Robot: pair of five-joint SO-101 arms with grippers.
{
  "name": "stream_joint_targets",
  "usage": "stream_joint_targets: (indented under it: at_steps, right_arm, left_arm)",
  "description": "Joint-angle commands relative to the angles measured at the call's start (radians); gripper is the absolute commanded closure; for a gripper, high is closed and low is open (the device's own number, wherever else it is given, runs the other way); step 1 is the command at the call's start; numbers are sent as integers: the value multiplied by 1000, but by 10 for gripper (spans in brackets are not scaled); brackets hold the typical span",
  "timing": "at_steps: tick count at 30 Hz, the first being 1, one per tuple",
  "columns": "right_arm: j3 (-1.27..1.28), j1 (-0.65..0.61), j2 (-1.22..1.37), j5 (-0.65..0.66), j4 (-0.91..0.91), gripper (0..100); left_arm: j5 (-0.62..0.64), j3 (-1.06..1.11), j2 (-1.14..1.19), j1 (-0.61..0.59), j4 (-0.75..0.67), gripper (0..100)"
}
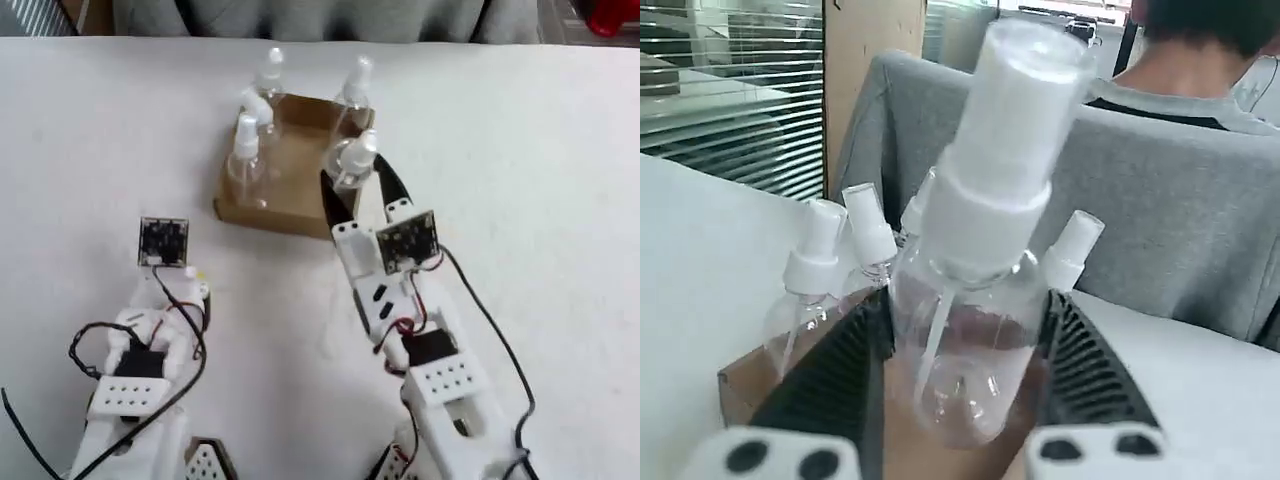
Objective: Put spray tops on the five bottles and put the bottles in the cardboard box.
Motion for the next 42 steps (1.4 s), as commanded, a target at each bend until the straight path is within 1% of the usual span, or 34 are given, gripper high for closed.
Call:
stream_joint_targets:
  at_steps: [1, 5, 9, 22, 29, 42]
  right_arm:
    - [-138, 33, 110, 11, -45, 982]
    - [-269, 45, 259, 9, 18, 982]
    - [-350, 39, 386, 9, 22, 982]
    - [-463, 44, 682, 9, 21, 982]
    - [-516, 45, 769, 9, 21, 982]
    - [-526, 44, 820, 9, 25, 982]
  left_arm:
    - [-9, -3, -8, -7, -34, 980]
    - [-9, -3, -8, -7, -34, 980]
    - [-9, -3, -8, -7, -34, 980]
    - [-9, -3, -8, -7, -34, 980]
    - [-9, -3, -8, -7, -35, 980]
    - [-9, -3, -8, -7, -35, 980]
